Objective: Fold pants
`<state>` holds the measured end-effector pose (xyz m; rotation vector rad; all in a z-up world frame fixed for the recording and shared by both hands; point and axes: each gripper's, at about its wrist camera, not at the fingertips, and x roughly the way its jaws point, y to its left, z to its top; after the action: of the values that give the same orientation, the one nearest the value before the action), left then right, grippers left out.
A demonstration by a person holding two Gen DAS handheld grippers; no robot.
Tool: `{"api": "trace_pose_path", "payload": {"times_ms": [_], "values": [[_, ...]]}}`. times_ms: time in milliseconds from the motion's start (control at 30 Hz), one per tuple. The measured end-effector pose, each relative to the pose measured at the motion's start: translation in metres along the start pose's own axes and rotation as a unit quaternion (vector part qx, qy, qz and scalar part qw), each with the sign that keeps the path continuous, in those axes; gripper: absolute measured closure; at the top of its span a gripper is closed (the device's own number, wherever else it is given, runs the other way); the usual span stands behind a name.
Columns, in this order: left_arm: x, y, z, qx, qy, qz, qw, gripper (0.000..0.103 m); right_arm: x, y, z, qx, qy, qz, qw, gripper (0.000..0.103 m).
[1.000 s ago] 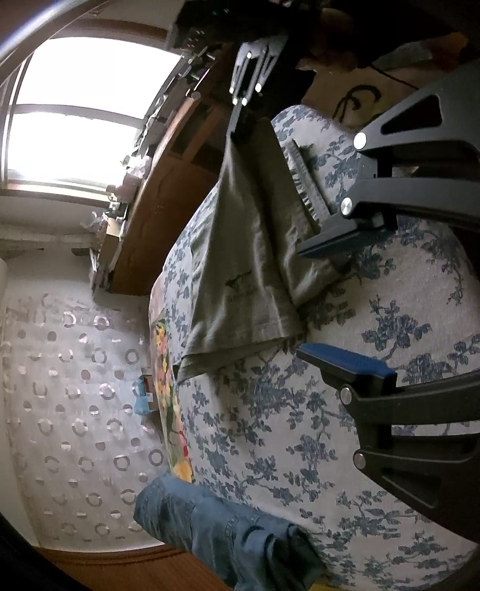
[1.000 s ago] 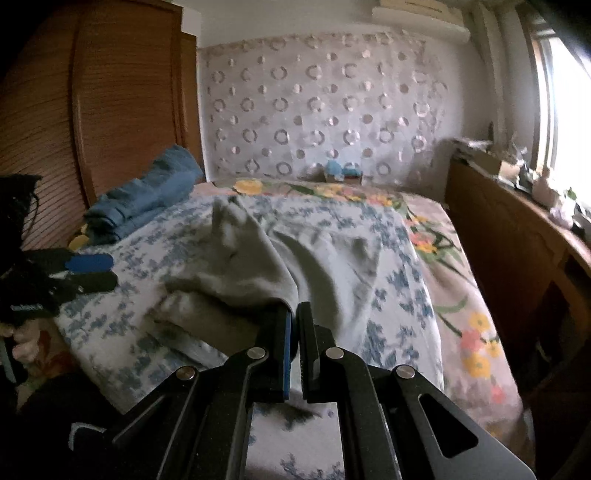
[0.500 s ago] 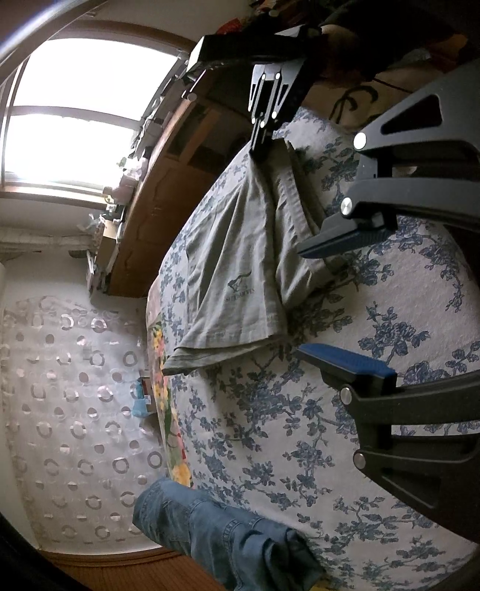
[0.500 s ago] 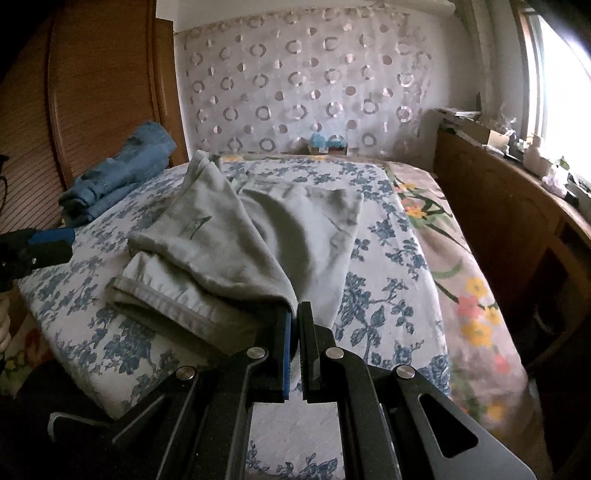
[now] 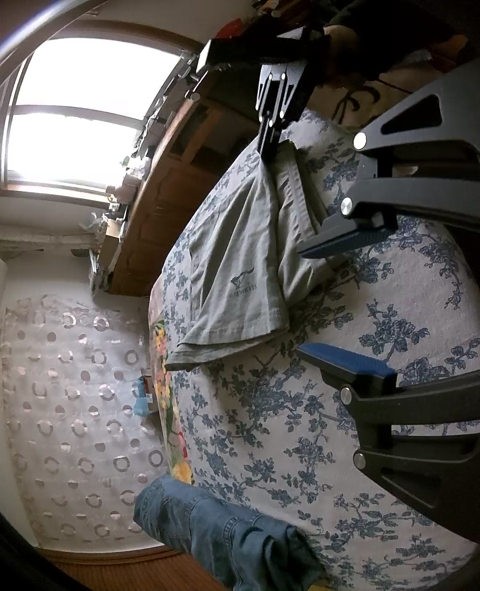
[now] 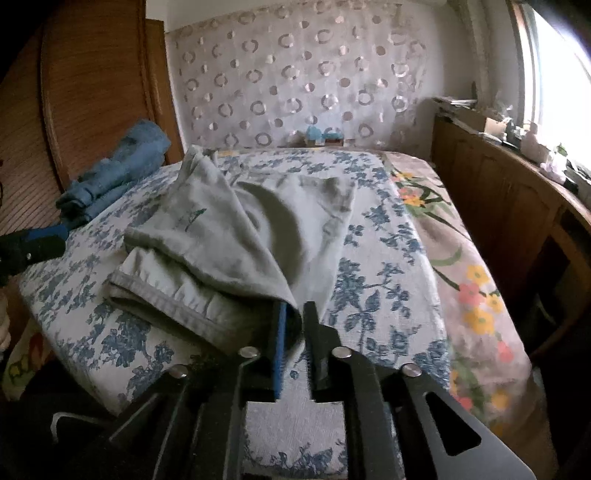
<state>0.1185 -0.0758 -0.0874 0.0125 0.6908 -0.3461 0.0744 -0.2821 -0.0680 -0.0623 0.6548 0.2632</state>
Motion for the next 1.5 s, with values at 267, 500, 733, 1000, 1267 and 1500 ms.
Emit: {"api": "trace_pose_path", "payload": {"times_ms": [267, 500, 733, 1000, 1267, 1500], "values": [[-0.008, 0.007, 0.006, -0.002, -0.009, 0.007, 0.9999, 0.054, -0.024, 0.005, 0.007, -0.003, -0.027, 0.03, 0.999, 0.078], [-0.018, 0.021, 0.019, -0.001, -0.024, 0.022, 0.9995, 0.054, -0.007, 0.031, 0.025, -0.026, -0.035, 0.069, 0.997, 0.065], [-0.033, 0.031, 0.025, -0.005, -0.038, 0.03, 0.9988, 0.054, 0.029, 0.05, 0.043, -0.04, -0.012, 0.111, 0.993, 0.065], [-0.041, 0.04, 0.027, -0.004, -0.044, 0.038, 0.9983, 0.054, 0.061, 0.066, 0.055, -0.073, 0.02, 0.134, 0.988, 0.065], [-0.043, 0.048, 0.024, -0.012, -0.046, 0.041, 0.998, 0.054, 0.066, 0.075, 0.062, -0.114, 0.04, 0.129, 0.984, 0.065], [-0.04, 0.052, 0.021, -0.018, -0.042, 0.042, 0.9981, 0.054, 0.071, 0.088, 0.068, -0.145, 0.051, 0.1, 0.983, 0.065]]}}
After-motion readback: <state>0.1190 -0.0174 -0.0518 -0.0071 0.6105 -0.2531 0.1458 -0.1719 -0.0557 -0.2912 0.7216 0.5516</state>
